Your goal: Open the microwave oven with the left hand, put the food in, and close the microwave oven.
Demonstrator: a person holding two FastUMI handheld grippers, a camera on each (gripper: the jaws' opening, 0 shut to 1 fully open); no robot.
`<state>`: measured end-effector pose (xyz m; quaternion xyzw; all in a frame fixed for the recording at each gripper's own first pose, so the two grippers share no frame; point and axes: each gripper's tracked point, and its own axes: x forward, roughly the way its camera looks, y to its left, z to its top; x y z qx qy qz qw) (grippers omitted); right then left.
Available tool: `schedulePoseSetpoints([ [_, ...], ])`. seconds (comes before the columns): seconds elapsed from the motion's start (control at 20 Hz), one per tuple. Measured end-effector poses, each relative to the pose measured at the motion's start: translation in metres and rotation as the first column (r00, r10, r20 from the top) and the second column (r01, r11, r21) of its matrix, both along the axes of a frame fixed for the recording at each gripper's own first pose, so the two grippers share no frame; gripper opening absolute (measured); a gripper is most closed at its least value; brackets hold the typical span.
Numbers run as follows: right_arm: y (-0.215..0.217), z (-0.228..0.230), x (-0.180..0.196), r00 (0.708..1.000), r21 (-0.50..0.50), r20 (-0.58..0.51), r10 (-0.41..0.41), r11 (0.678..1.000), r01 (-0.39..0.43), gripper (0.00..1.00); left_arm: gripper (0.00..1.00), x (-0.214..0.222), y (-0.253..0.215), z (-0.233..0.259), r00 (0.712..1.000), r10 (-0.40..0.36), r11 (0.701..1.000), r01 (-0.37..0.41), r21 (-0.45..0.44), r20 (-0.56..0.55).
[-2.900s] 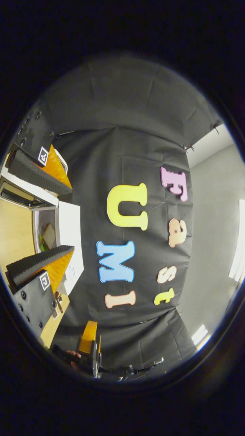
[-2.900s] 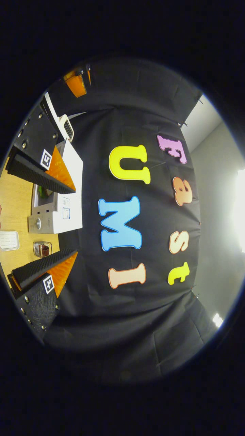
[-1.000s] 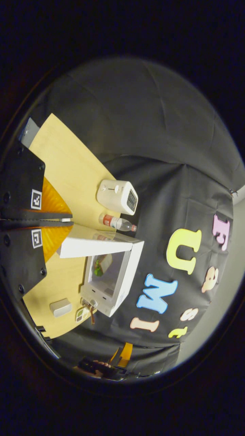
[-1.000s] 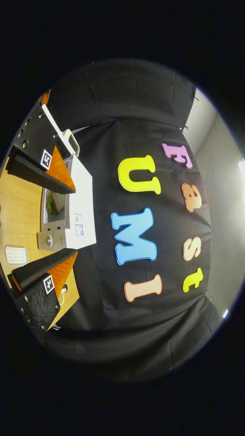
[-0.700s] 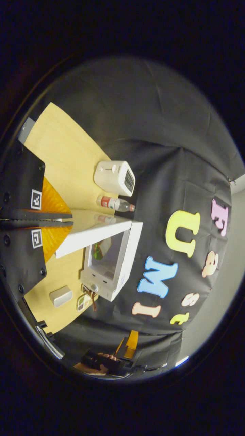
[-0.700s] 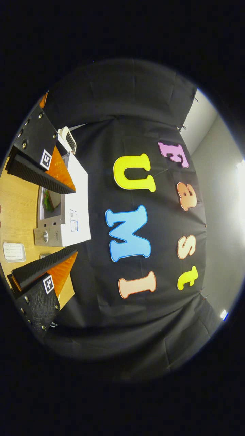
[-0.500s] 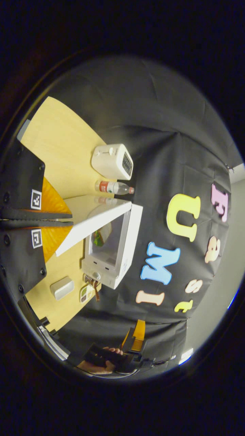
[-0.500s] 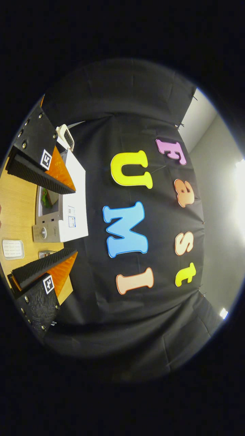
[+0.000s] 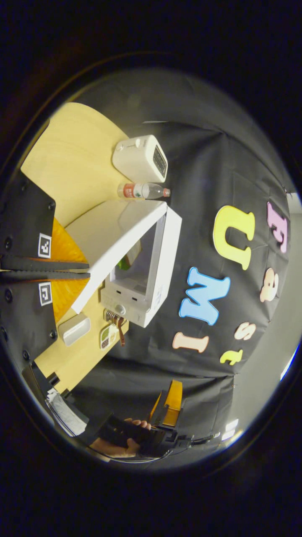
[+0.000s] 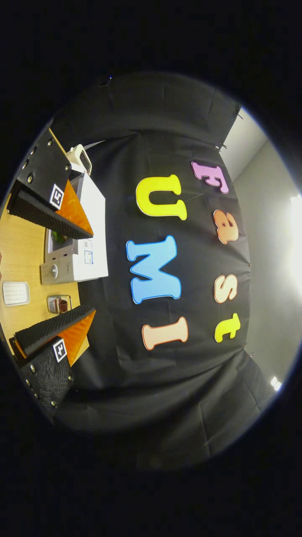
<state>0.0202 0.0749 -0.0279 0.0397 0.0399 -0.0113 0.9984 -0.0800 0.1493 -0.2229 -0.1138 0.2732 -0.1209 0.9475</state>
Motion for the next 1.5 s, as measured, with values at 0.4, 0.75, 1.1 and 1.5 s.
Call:
schedulePoseSetpoints([
  [0.4,-0.027,0.003,0.001,0.999,0.026,0.001,-0.039,0.999,0.039,0.96,0.07,0.036,-0.043,-0.002,0.995,-0.095,0.994,0.094,0.05,0.021],
  [0.75,-0.043,0.001,0.008,0.999,0.034,-0.008,-0.037,0.999,0.037,0.96,0.07,0.062,-0.076,-0.012,0.987,-0.161,0.985,0.16,0.063,0.006],
  [1.1,-0.05,0.005,0.018,1.0,0.007,0.012,-0.021,1.0,0.021,0.96,0.07,0.109,-0.097,-0.014,0.989,-0.147,0.989,0.147,0.009,0.001],
  [1.5,-0.065,0.001,0.026,1.0,-0.004,0.005,-0.027,1.0,0.027,0.96,0.07,0.153,-0.125,-0.025,0.986,-0.169,0.985,0.169,0.026,-0.001],
])
